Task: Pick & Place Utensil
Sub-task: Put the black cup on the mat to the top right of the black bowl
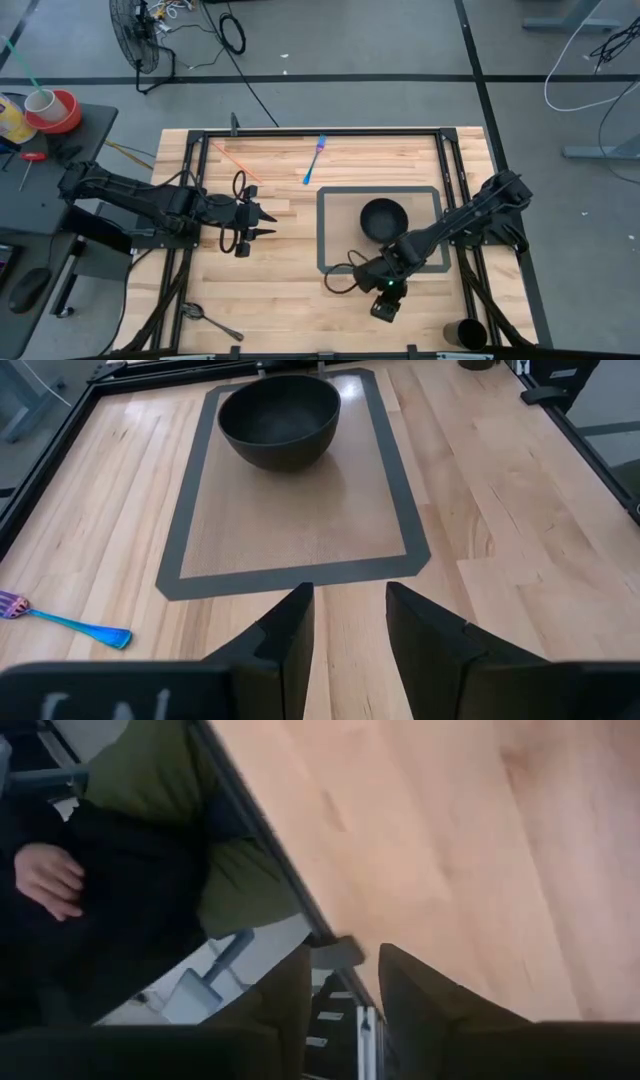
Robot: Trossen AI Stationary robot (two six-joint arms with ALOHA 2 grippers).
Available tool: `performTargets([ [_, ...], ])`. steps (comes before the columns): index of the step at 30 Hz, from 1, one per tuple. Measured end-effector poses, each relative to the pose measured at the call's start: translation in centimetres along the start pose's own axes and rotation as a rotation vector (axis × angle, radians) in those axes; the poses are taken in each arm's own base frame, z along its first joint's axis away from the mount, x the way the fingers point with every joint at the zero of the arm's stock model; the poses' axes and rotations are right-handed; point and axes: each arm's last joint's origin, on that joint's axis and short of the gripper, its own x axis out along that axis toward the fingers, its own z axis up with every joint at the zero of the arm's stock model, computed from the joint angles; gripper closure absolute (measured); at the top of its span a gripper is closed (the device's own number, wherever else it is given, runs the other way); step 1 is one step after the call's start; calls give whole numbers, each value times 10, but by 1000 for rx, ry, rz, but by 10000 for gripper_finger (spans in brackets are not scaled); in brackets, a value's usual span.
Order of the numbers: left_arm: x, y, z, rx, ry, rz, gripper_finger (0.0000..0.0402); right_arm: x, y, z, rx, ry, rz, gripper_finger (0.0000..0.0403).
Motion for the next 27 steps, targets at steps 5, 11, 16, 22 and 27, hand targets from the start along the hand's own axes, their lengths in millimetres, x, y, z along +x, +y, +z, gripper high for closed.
performTargets([
  [5, 0, 0, 0, 0, -1, 0, 271, -13, 29, 10, -53, -12, -61, 296],
  [11, 0, 0, 0, 0, 0, 0, 271, 6, 37, 45, -58, 112, -142, 296],
  [16, 0, 0, 0, 0, 0, 0, 271, 21, 25, 49, -8, 330, -368, 296],
  [22, 0, 0, 0, 0, 0, 0, 271, 39, 11, 44, 10, 444, -412, 281],
  [27, 0, 0, 0, 0, 0, 0, 271, 57, -2, 27, -11, 570, -411, 231],
])
